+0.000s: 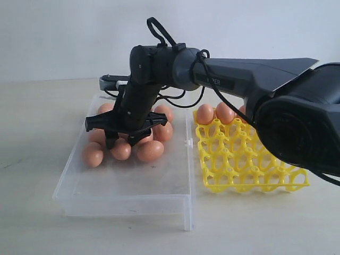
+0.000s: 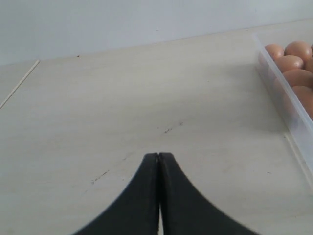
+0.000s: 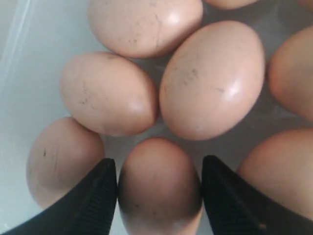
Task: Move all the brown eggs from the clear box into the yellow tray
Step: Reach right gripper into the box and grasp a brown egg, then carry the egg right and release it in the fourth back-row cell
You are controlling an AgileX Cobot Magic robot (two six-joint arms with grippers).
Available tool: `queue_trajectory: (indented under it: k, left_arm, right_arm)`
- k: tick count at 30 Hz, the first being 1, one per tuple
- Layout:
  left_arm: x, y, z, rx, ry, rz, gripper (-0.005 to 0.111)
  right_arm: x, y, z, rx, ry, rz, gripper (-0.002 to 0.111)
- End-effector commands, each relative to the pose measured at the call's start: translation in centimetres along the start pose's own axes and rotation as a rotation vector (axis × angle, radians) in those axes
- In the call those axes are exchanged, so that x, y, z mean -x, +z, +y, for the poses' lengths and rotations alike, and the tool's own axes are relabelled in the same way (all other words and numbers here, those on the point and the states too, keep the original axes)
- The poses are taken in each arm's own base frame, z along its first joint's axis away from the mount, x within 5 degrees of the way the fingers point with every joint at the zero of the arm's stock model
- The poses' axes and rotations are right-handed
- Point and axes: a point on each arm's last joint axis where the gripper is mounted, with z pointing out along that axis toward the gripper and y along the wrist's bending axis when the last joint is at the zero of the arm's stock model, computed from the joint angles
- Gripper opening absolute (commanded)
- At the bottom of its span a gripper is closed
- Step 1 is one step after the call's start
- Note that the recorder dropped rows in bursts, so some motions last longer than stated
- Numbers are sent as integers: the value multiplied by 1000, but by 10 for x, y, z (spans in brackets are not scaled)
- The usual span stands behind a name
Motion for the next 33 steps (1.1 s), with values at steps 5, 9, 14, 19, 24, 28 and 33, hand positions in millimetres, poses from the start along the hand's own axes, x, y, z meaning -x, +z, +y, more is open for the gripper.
queue_trajectory:
  k: [5,9,14,19,24,28,33]
  left_arm:
    - [2,0,0,-6,-5,-13,0]
    - [2,0,0,-6,-5,-13,0]
    - [2,0,0,-6,-5,-13,0]
    - [2,0,0,-6,-5,-13,0]
    - [2,0,0,-6,-5,-13,0]
    - [2,0,0,-6,-5,-13,0]
    - [2,0,0,-6,-5,-13,0]
  right_arm:
    - [-2,18,-8,-2,13,17,51]
    - [0,18,-7,5,7,0,48]
    - [-2,18,-6,13,-85,16,7]
    - [-1,0,16,32,-243,-34,0]
    - [0,-38,36,65,-328,-157,0]
    - [-15,-66,38,98,-356,-295,0]
    - [-56,-102,8,24,-326,-543,0]
